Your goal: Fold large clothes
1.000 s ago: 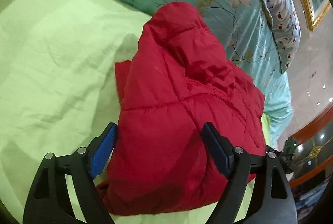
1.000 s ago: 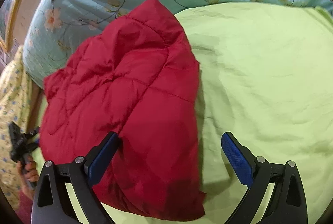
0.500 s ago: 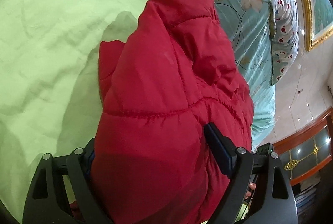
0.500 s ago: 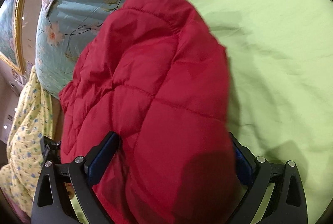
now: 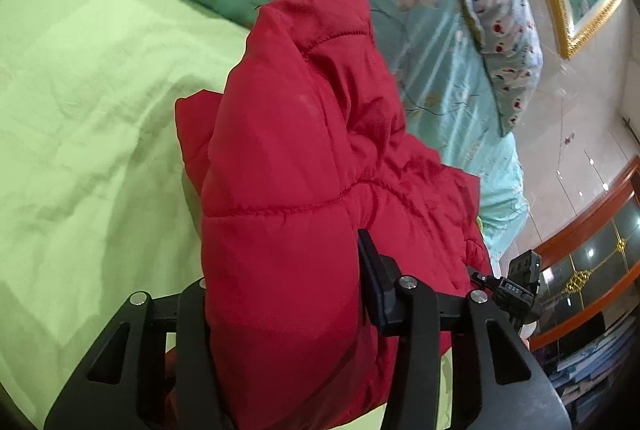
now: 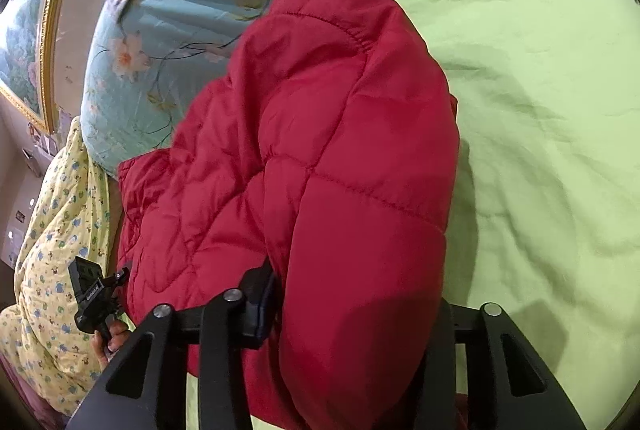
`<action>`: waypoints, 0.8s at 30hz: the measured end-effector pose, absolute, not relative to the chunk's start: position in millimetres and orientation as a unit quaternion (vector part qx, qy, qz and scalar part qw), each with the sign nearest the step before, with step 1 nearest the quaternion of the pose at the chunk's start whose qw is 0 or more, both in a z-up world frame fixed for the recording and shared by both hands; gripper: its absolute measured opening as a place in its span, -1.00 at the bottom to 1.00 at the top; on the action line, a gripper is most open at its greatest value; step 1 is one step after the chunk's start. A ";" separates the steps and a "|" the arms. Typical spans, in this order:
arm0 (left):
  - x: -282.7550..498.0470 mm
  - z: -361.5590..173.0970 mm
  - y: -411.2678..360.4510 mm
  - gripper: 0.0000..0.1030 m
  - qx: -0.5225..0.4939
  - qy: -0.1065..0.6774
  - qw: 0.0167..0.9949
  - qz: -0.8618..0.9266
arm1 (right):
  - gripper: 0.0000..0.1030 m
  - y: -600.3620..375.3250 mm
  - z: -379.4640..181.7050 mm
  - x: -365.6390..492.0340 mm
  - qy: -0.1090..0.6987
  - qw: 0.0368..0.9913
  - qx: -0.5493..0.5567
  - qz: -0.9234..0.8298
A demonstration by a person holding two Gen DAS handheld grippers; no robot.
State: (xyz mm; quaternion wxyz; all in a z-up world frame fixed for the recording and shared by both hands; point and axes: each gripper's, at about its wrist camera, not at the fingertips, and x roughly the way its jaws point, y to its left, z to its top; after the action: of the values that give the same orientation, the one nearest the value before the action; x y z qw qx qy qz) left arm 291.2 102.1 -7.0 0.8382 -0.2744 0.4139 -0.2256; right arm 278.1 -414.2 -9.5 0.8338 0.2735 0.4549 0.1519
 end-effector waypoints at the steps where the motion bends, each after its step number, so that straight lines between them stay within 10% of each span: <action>1: 281.9 -1.7 103.1 -0.17 -0.269 0.412 0.840 -0.228 | -0.24 -412.8 -6.4 271.9 0.455 0.834 0.272 0.154; 24: 120.6 -3.9 144.4 -0.18 -0.268 0.433 0.827 -0.238 | -0.26 -385.7 4.7 103.5 0.456 0.824 0.276 0.193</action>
State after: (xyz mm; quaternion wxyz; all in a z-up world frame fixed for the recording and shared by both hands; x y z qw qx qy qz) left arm 120.6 144.4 -3.9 0.8270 -0.2675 0.4334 -0.2380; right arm 103.5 -385.7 4.7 0.8239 0.2760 0.4557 0.1932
